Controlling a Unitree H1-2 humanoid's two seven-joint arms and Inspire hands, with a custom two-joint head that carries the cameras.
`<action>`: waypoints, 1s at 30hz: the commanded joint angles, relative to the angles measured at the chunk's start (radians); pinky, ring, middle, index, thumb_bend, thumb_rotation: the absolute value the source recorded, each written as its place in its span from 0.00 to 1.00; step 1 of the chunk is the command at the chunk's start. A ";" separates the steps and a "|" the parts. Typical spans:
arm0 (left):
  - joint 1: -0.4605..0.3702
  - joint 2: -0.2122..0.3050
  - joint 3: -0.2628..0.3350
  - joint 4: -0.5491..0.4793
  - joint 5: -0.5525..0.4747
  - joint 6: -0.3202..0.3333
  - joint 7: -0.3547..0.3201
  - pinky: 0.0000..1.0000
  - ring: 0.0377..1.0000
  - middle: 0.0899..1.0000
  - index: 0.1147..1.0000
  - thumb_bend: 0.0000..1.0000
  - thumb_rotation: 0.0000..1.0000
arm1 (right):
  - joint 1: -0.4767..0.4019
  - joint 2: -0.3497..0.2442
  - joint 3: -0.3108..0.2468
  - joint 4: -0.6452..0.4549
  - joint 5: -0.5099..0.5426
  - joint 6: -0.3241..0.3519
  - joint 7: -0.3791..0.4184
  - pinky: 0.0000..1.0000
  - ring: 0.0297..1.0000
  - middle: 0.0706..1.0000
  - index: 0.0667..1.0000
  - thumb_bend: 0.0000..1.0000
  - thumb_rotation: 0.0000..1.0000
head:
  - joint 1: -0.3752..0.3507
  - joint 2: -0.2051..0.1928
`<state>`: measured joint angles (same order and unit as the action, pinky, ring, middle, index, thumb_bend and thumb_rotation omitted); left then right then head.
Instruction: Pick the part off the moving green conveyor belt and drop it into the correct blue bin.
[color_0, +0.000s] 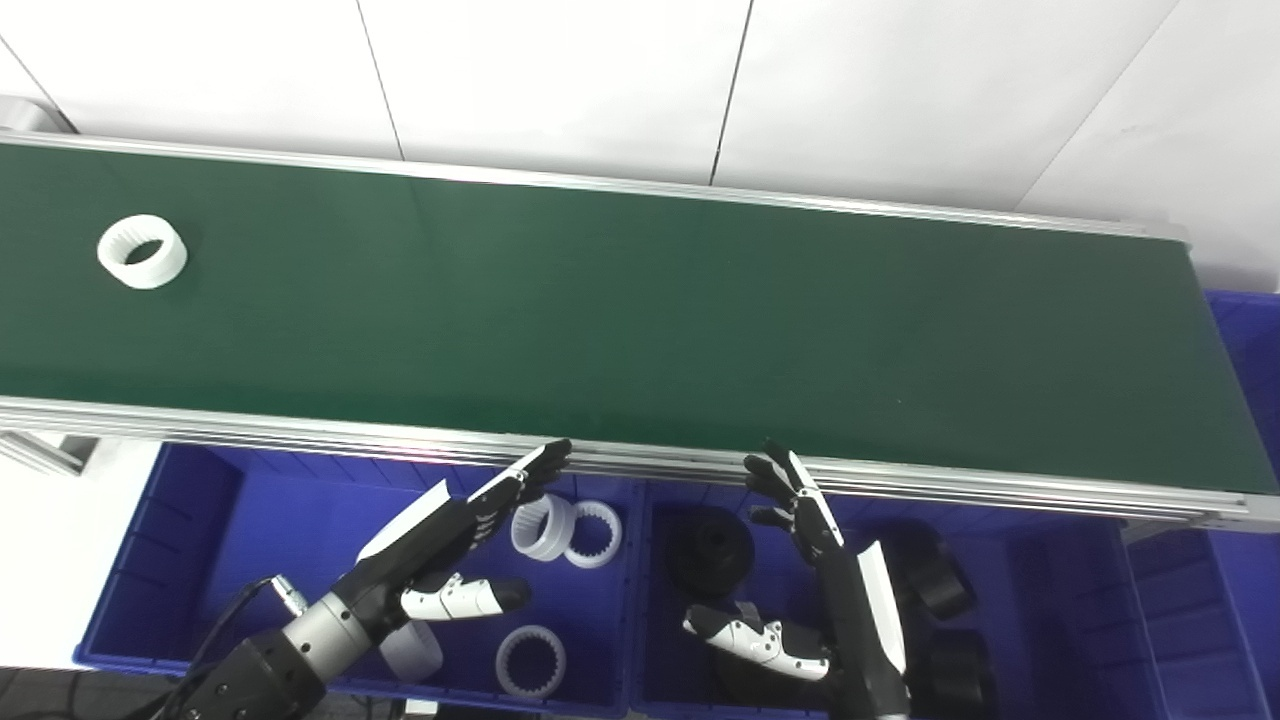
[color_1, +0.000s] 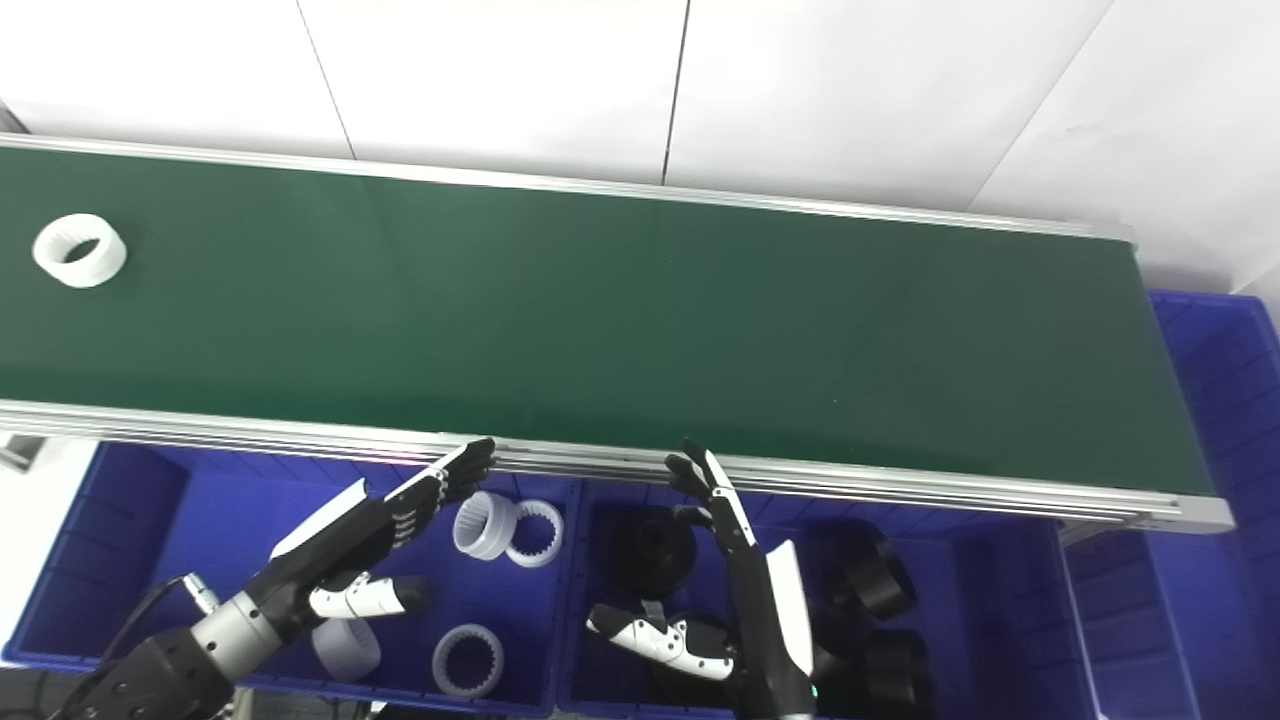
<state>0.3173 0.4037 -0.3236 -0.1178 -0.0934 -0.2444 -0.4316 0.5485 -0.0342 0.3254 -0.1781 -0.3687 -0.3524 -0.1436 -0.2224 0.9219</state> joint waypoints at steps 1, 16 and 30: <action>-0.013 0.010 0.010 0.010 0.014 -0.082 -0.012 0.98 1.00 1.00 1.00 0.77 0.70 | 0.010 0.017 -0.006 -0.038 0.010 0.010 0.005 0.72 0.83 0.85 0.92 0.80 0.44 | 0.000 -0.003; -0.001 -0.037 0.040 0.037 0.025 -0.106 -0.003 0.91 1.00 1.00 1.00 0.93 0.54 | 0.024 0.012 -0.037 -0.036 0.036 0.033 0.051 0.74 0.82 0.84 0.91 0.83 0.43 | 0.006 -0.024; 0.026 -0.052 0.040 0.059 0.006 -0.156 -0.013 0.89 1.00 1.00 1.00 0.91 0.48 | 0.032 -0.009 -0.050 0.035 0.040 -0.029 0.054 0.75 0.80 0.83 0.90 0.84 0.44 | 0.238 -0.199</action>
<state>0.3321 0.3546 -0.2892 -0.0394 -0.0719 -0.3531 -0.4467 0.5679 -0.0350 0.2791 -0.1365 -0.3349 -0.3231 -0.0848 0.0147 0.7230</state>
